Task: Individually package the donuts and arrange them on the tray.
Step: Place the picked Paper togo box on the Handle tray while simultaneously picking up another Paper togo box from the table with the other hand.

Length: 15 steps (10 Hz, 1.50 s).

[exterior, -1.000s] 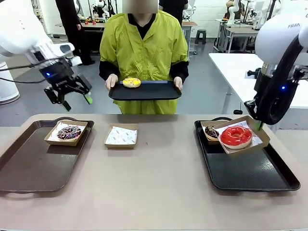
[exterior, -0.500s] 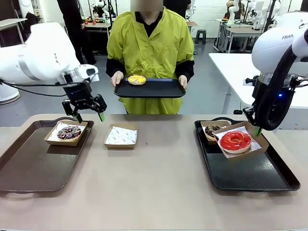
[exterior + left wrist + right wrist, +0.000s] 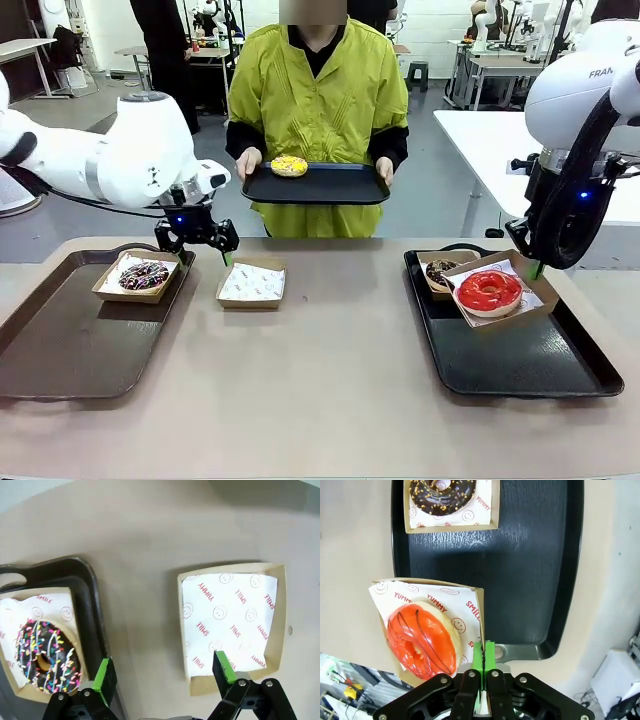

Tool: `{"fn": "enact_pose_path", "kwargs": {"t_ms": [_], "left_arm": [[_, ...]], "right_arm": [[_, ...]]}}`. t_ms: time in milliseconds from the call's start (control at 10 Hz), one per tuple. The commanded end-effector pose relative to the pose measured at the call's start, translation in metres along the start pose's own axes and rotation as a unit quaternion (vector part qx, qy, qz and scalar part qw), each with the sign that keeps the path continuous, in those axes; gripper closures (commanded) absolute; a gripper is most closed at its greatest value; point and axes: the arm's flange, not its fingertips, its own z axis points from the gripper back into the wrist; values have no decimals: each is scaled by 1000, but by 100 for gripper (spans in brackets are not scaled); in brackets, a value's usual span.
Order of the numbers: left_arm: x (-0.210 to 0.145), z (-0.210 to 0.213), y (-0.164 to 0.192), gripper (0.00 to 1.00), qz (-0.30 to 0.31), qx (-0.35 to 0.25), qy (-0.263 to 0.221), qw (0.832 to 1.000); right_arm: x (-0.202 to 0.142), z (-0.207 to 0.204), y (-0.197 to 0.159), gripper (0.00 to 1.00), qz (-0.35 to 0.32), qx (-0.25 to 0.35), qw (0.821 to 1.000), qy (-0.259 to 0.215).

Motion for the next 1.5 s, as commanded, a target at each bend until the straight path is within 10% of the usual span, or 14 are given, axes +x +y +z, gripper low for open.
{"fn": "enact_pose_path", "kwargs": {"t_ms": [0, 1400], "left_arm": [[0, -1, -18, 0, 10, 18, -19, 1000], [6, -17, -9, 0, 10, -7, -2, 1000]], "right_arm": [[0, 1, 0, 99, -1, 0, 1000, -1], [-8, -54, 11, 99, -36, -6, 999, -8]]}}
